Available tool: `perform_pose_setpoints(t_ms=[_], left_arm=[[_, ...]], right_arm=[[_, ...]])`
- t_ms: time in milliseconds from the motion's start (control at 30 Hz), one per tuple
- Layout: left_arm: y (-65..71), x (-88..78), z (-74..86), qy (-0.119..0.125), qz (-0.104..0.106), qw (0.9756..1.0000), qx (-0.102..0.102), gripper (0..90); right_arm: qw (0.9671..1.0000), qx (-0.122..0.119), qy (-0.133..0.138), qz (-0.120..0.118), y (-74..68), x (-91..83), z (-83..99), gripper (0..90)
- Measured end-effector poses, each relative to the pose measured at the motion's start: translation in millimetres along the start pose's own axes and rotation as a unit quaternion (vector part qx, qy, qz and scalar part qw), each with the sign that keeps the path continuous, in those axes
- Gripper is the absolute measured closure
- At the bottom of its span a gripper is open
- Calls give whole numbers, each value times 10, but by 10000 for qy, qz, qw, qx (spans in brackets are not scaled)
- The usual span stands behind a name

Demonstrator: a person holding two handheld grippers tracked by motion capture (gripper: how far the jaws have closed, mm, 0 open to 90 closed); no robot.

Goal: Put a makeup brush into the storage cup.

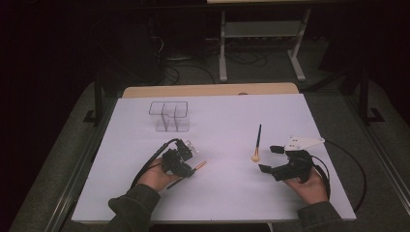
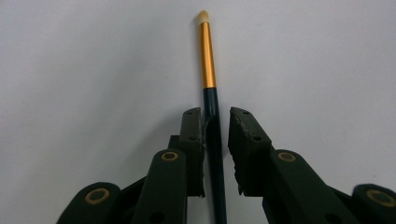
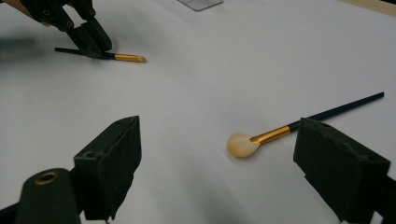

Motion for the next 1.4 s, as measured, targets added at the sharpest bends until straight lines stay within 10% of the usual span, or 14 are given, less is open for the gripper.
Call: perform_pose_setpoints(t_ms=[800,1400], left_arm=[[-8,19,8,-103,-269,9996,64,825],[-29,-1,10,-21,-81,10000,-50,831]], right_arm=[[10000,-60,-23,17,3,6,5,142],[9999,-84,-100,-49,-18,27,21,152]])
Point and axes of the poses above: each handheld gripper's, and its own axes: x roughly forward along the jaws, z roughly out of its underside, y roughly to its right, the point moved 8 cm from there along x, roughly forward along the jaws, and after that the axes turned 14 degrees about z, right-handed, at the moved point
